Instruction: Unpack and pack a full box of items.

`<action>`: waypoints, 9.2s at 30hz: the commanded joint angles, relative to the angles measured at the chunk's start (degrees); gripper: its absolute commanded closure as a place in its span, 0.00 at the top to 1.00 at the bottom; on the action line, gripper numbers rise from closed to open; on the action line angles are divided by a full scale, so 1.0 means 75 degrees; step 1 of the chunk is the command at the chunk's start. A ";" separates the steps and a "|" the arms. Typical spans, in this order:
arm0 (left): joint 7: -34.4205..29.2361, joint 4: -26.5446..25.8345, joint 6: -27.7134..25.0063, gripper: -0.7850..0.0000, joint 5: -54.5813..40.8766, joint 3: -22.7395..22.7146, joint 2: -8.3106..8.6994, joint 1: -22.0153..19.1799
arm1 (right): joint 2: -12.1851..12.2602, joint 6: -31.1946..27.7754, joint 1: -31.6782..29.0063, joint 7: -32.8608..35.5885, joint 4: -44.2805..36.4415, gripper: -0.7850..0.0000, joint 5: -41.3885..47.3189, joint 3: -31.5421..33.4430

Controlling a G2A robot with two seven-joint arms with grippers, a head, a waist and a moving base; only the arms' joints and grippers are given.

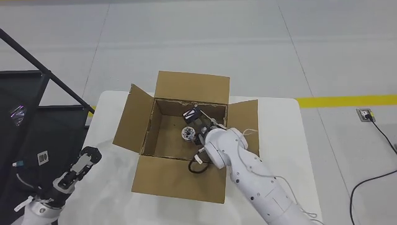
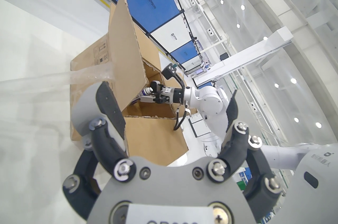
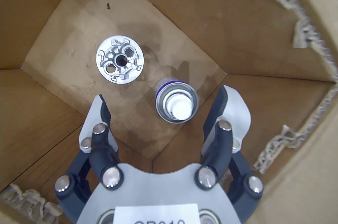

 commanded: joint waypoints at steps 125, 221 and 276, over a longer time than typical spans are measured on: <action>-0.4259 0.0726 0.0134 1.00 -0.2723 0.2107 0.0651 -0.1495 | 0.0426 -0.4102 0.2899 -0.3655 0.6616 1.00 0.8675 0.2044; 0.1898 0.2434 0.1740 1.00 -0.0422 0.2965 -0.0060 -0.2175 | 0.1400 -0.2946 0.0576 0.0565 0.2414 1.00 1.1592 0.1782; 0.2856 0.2097 0.1149 1.00 -0.0839 0.2727 -0.0552 -0.3191 | 0.1429 -0.2945 0.0527 0.0453 0.2419 1.00 1.1641 0.1756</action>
